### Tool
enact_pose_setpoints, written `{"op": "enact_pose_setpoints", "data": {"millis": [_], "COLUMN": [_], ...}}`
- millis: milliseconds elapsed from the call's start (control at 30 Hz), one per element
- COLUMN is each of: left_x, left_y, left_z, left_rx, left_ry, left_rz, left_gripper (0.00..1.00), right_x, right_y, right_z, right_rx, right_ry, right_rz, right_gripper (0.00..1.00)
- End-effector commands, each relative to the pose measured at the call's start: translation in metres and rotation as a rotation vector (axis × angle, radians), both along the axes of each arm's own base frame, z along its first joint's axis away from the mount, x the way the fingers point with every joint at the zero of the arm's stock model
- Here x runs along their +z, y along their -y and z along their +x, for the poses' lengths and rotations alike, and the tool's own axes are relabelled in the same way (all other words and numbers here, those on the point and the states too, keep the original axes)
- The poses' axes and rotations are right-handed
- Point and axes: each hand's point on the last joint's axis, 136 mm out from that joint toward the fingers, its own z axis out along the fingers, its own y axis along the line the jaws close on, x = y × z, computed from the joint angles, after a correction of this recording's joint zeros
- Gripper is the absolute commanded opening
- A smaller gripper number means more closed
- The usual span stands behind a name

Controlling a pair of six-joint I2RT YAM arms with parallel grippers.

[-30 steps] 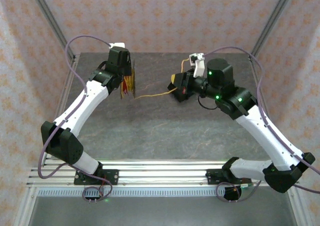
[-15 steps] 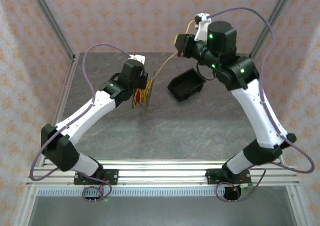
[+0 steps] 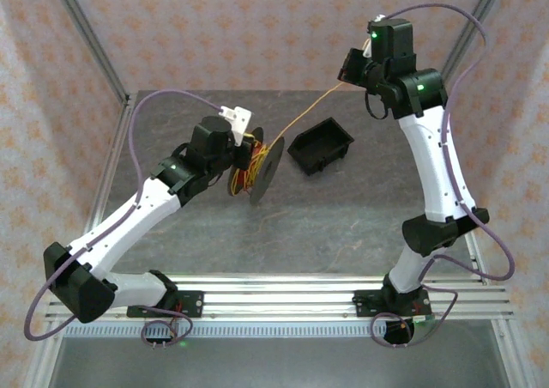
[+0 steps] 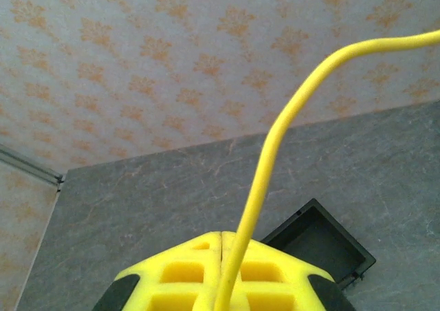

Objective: Wrap the cables

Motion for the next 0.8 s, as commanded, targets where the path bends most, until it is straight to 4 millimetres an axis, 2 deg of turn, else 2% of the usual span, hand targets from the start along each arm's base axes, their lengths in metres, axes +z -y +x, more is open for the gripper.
{"op": "enact_pose_setpoints", "data": {"millis": [0,100,133,200,300,367,433,500,633,767], "left_x": [0.003,0.004,0.004,0.006,0.008,0.011,0.016,0.022,0.032,0.042], "left_y": [0.005,0.013,0.015,0.022,0.026,0.029,0.031,0.031,0.032,0.034], "left_z": [-0.009,-0.010,-0.012,-0.020,-0.039,-0.054,-0.066,-0.072,-0.074,-0.074], "left_rx": [-0.066,-0.105,-0.118,-0.166,-0.236,-0.288,-0.326,-0.346,-0.370,-0.391], "left_ry": [0.012,-0.004,-0.011,-0.034,-0.072,-0.088,-0.092,-0.090,-0.090,-0.094], "left_rz": [0.008,-0.012,-0.021,-0.043,-0.066,-0.092,-0.120,-0.136,-0.162,-0.184], "left_gripper": [0.00,0.00,0.00,0.00,0.00,0.00,0.00,0.00,0.00,0.00], "right_x": [0.026,0.023,0.020,0.009,-0.009,-0.017,-0.024,-0.031,-0.033,-0.037], "right_y": [-0.019,-0.044,-0.042,-0.017,0.044,0.072,0.089,0.093,0.075,0.076], "right_z": [-0.008,-0.015,-0.014,-0.008,-0.002,-0.002,-0.002,-0.001,0.002,0.000], "right_rx": [0.103,0.185,0.175,0.068,-0.136,-0.209,-0.250,-0.248,-0.172,-0.170], "right_ry": [0.080,0.071,0.067,0.040,-0.029,-0.049,-0.054,-0.067,-0.062,-0.060], "right_rz": [0.093,0.100,0.082,0.007,-0.042,-0.036,-0.010,0.026,0.104,0.100], "right_gripper": [0.00,0.00,0.00,0.00,0.00,0.00,0.00,0.00,0.00,0.00]}}
